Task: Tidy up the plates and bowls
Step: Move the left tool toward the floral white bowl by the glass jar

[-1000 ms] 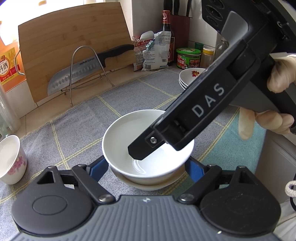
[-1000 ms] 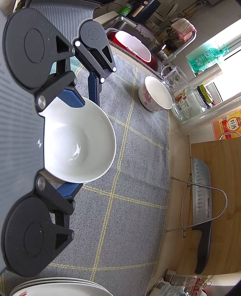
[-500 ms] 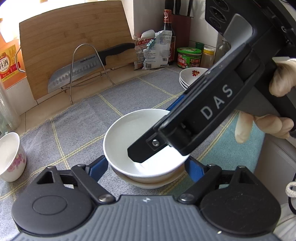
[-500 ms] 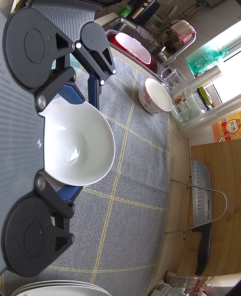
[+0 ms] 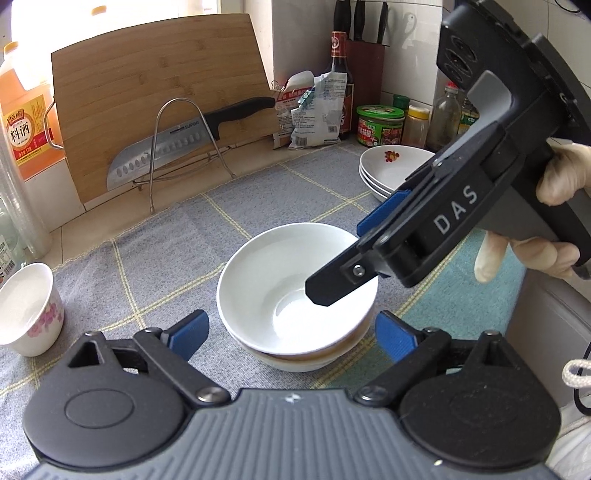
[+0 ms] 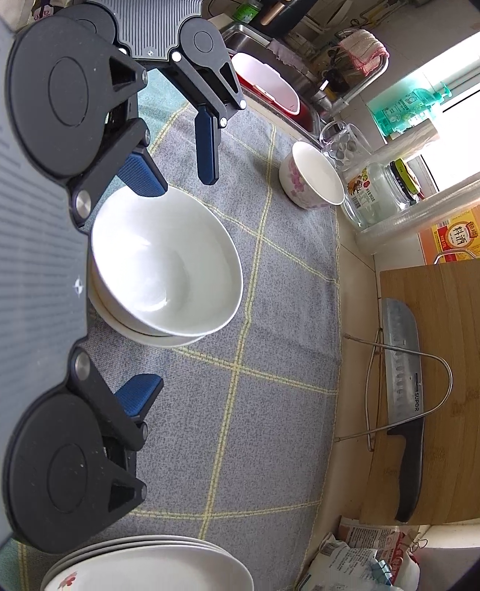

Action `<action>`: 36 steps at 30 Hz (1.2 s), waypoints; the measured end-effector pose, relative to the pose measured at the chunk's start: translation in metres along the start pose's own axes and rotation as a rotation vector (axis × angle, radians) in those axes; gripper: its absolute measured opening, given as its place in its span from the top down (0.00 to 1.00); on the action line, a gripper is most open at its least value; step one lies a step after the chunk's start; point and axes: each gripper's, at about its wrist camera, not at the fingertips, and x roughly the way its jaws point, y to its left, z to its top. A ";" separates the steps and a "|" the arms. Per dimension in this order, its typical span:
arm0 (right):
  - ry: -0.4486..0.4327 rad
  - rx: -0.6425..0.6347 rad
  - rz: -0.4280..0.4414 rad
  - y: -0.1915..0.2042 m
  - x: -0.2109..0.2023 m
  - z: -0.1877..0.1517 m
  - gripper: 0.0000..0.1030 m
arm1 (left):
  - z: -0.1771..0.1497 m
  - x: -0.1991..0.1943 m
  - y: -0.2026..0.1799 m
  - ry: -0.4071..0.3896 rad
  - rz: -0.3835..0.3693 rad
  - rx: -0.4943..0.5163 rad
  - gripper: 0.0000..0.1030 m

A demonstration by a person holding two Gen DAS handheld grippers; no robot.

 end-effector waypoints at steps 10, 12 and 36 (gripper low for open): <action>-0.024 0.039 -0.084 -0.023 -0.011 -0.019 0.00 | 0.003 0.000 -0.009 -0.003 0.002 0.006 0.06; -0.034 0.050 -0.075 -0.028 -0.012 -0.023 0.00 | 0.004 0.000 -0.010 -0.002 0.006 0.005 0.06; -0.208 -0.125 -0.026 0.005 -0.029 -0.005 0.00 | -0.013 -0.042 0.046 -0.023 0.312 -0.289 0.03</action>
